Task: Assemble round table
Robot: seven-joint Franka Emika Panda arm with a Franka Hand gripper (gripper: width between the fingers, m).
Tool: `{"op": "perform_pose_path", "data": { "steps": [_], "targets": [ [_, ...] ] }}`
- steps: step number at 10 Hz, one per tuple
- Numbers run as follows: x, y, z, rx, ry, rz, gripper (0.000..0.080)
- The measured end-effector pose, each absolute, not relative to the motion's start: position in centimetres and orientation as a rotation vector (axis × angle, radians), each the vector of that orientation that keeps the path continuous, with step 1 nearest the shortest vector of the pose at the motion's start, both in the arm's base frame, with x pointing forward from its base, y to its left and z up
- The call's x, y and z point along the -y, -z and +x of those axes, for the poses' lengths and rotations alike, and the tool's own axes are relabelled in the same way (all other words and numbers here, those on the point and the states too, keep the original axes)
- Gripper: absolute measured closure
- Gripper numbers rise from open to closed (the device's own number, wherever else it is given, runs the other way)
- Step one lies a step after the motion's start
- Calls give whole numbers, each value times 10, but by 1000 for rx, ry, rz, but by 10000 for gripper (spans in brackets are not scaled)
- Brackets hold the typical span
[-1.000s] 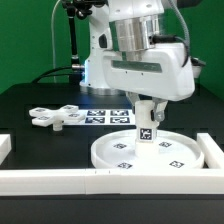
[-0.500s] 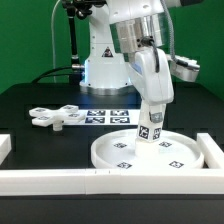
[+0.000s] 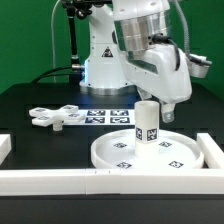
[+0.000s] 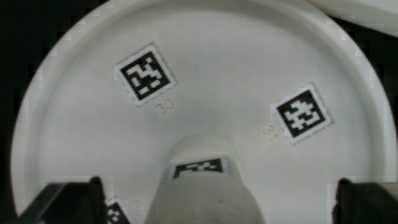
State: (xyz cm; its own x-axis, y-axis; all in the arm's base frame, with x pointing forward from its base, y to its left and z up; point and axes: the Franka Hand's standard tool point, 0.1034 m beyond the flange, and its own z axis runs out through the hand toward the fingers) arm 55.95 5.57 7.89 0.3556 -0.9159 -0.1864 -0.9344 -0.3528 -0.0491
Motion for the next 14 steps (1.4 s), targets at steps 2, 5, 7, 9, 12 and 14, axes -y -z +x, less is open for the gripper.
{"op": "perform_pose_path", "data": {
  "steps": [2,5,7,9,12,14],
  "targets": [
    [-55,-78,559,-1501,-173,-2576,151],
    [-52,-77,558,-1146,-135,-2770,150],
    [-46,-77,560,-747,-92,-2924,150],
    [-45,-79,562,-415,-59,-2996,150],
    [-44,-78,562,-150,-45,-3022,150],
    [-43,-78,562,48,-34,-3024,150]
  ]
}}
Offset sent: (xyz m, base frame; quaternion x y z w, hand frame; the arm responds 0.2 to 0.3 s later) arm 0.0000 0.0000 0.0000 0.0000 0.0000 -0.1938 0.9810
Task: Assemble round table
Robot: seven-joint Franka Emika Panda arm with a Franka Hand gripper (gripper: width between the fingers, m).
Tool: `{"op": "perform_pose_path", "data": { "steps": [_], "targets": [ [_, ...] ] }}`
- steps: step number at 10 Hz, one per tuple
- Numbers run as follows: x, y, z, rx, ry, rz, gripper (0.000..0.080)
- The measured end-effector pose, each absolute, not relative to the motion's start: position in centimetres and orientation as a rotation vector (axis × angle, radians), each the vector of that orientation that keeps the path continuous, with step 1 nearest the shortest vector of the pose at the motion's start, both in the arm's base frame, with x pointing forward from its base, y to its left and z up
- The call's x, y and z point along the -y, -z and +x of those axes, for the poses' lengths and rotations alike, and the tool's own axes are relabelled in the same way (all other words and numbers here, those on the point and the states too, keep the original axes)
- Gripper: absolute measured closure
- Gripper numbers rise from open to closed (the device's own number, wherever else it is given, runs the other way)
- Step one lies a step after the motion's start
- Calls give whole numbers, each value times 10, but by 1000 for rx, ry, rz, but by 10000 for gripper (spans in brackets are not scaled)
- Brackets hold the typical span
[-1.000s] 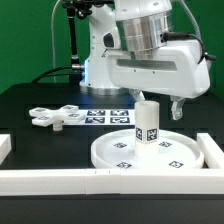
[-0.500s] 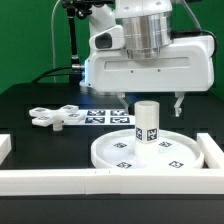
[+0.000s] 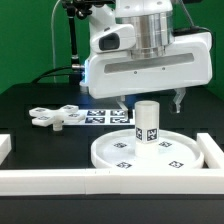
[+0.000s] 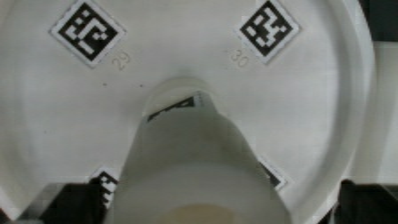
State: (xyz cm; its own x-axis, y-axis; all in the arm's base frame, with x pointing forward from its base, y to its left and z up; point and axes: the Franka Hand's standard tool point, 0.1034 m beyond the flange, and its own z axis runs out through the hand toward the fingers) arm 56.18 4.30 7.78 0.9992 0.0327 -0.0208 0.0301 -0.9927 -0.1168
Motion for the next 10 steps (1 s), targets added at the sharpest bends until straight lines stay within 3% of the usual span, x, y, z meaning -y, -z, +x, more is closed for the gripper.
{"op": "perform_pose_path", "data": {
  "steps": [5,10],
  "targets": [
    [-48,-84,574,925,80,-2945,150],
    [-44,-82,573,1301,82,-2814,150]
  ]
}}
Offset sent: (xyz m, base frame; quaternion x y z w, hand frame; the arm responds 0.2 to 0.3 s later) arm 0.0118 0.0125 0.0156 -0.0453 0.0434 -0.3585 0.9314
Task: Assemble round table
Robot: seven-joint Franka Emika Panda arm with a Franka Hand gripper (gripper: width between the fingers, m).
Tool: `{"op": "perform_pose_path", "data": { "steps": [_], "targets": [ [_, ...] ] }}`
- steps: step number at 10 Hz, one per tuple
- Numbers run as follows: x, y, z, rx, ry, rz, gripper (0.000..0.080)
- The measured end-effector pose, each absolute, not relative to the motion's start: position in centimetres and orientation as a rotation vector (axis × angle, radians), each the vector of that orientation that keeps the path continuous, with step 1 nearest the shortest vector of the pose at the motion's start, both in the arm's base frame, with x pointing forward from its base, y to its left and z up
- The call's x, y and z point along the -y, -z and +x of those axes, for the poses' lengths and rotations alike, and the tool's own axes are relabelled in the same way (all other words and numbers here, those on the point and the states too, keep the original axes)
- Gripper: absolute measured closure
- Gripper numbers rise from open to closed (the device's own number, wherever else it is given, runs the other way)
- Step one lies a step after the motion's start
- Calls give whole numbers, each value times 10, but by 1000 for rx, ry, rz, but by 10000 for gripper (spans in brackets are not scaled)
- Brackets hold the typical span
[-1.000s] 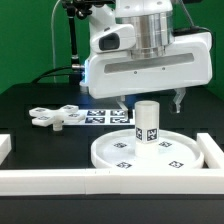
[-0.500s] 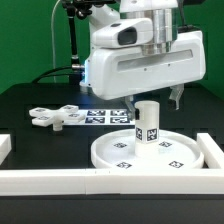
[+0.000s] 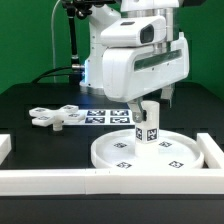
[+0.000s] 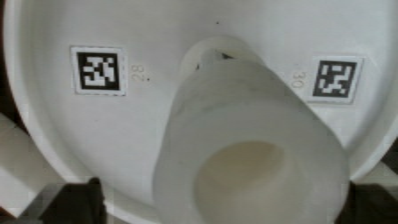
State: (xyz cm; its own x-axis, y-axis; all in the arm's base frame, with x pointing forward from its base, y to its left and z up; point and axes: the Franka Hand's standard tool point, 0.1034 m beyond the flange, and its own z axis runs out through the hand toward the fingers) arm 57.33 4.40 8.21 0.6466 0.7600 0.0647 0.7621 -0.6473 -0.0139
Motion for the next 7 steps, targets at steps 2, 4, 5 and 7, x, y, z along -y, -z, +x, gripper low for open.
{"op": "perform_pose_path", "data": {
  "steps": [2,4,5,7],
  "targets": [
    [-51,-80,571,1563,66,-2739,150],
    [-51,-78,569,1772,46,-2628,150],
    [-50,-77,568,1907,38,-2542,150],
    [-46,-77,568,2109,26,-2392,150]
  ]
}}
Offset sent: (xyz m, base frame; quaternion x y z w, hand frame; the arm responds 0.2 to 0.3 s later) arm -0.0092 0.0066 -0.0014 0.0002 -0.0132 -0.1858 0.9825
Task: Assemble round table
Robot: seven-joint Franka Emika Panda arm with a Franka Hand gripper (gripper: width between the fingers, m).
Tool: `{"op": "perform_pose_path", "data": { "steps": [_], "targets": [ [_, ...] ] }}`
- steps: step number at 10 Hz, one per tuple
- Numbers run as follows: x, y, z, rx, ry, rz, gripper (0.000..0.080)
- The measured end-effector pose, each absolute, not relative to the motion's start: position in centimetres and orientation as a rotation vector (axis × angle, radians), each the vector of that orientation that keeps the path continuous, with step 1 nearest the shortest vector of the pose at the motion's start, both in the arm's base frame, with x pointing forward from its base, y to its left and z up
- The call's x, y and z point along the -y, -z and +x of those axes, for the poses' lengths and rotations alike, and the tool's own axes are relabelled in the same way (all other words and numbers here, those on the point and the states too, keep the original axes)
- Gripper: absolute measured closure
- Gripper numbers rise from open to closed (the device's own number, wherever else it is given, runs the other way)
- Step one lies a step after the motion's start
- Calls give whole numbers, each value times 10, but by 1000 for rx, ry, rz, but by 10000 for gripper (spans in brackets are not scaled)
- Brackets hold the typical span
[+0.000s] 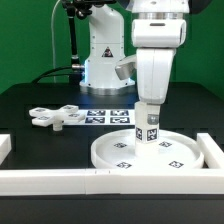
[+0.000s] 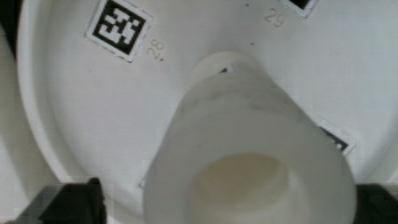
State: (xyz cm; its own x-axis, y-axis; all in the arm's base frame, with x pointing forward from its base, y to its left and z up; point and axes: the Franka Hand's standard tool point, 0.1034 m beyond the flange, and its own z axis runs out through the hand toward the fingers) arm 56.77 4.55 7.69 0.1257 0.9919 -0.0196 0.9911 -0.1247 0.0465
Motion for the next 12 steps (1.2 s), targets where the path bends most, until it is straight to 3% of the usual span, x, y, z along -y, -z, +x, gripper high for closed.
{"op": "perform_pose_path", "data": {
  "steps": [7,8,9,12],
  "targets": [
    [-35,-76,568,-2359,24,1963,150],
    [-39,-76,568,-2355,22,1970,296],
    [-39,-75,566,-2358,27,1973,390],
    [-37,-74,565,-2337,32,2001,390]
  ]
}}
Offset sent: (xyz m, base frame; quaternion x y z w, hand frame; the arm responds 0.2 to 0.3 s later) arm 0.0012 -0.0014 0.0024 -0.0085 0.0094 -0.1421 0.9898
